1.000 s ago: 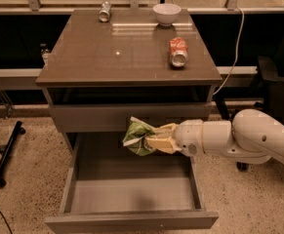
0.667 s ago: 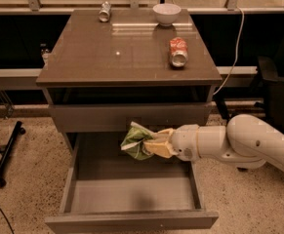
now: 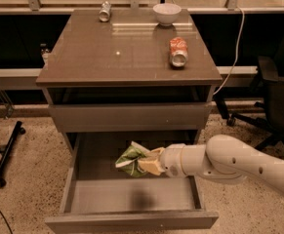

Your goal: Place green jalapeno chip bag into middle drawer

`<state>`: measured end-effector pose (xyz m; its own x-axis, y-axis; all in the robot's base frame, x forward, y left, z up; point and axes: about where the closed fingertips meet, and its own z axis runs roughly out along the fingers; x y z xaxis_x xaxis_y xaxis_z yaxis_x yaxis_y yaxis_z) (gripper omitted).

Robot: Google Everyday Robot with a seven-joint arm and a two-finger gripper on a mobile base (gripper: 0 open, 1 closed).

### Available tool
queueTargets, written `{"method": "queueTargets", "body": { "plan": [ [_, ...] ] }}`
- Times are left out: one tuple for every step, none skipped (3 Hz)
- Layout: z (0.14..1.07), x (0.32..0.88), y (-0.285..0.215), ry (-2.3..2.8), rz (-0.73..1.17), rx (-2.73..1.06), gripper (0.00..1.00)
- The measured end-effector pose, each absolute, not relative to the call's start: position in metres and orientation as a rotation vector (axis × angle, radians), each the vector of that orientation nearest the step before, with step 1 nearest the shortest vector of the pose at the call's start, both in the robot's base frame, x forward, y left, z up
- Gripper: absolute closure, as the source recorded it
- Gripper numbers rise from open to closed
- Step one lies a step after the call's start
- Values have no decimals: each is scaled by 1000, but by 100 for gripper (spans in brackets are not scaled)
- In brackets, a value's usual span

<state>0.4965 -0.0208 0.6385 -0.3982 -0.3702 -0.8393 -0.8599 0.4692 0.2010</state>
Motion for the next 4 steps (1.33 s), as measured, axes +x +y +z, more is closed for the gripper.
{"method": "queueTargets", "body": {
  "plan": [
    [588, 496, -21, 2042, 837, -944, 100],
    [537, 495, -23, 2101, 880, -847, 100],
    [492, 495, -23, 2137, 942, -741, 100],
    [455, 494, -22, 2200, 957, -651, 82]
  ]
}}
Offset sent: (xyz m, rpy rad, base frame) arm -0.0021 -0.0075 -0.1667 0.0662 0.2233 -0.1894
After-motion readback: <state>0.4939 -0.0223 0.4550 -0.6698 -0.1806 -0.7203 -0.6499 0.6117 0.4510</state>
